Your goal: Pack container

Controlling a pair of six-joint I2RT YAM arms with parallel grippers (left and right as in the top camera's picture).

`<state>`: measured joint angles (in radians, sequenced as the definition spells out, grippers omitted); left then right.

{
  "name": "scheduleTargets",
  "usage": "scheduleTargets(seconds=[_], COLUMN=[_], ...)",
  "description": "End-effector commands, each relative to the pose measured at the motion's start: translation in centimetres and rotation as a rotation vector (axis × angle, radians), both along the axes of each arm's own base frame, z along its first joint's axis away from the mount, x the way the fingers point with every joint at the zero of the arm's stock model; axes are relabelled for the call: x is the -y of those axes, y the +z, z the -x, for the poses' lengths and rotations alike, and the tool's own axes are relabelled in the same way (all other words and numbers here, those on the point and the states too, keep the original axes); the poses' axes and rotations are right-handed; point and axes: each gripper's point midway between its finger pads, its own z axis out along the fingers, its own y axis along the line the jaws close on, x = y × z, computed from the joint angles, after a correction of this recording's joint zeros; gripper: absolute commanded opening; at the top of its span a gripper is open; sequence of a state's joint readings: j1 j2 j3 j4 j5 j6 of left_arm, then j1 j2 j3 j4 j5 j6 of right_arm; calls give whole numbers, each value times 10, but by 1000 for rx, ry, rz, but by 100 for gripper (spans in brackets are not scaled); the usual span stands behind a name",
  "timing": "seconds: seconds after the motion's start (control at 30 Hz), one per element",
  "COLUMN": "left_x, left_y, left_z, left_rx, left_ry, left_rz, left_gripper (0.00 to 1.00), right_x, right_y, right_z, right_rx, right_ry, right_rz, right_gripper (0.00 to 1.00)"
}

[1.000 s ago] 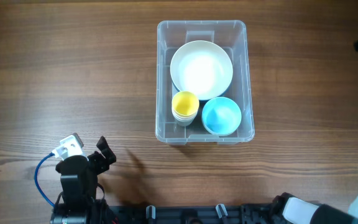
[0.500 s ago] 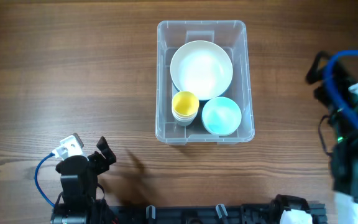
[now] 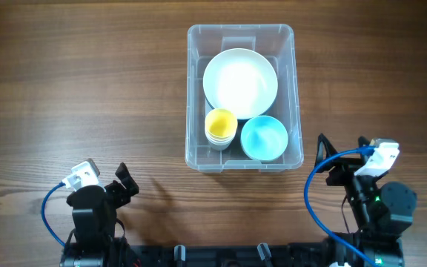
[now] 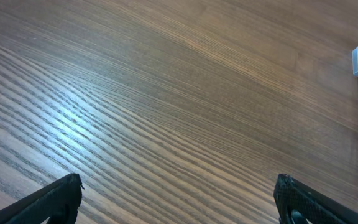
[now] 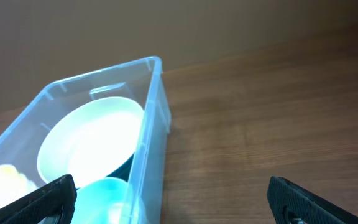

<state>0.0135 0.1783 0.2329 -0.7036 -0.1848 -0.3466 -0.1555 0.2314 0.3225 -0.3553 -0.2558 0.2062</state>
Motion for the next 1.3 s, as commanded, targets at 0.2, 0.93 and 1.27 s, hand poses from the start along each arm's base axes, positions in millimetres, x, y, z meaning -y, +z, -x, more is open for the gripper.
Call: scheduleTargets(seconds=[0.2,0.93,1.27], left_x=[0,0,0], left_y=[-2,-1,-2], left_z=[0,0,0], left_rx=[1,2,1], left_ry=[2,2,2], left_rz=[4,4,4], left_gripper=[100,100,100], right_x=[-15,-15,-15], right_y=[-53,-79,-79], right_z=[2,3,3], right_rx=[-76,-123,-123], right_ry=[87,86,86], right_rz=[-25,-34,-34], right_gripper=[100,100,100])
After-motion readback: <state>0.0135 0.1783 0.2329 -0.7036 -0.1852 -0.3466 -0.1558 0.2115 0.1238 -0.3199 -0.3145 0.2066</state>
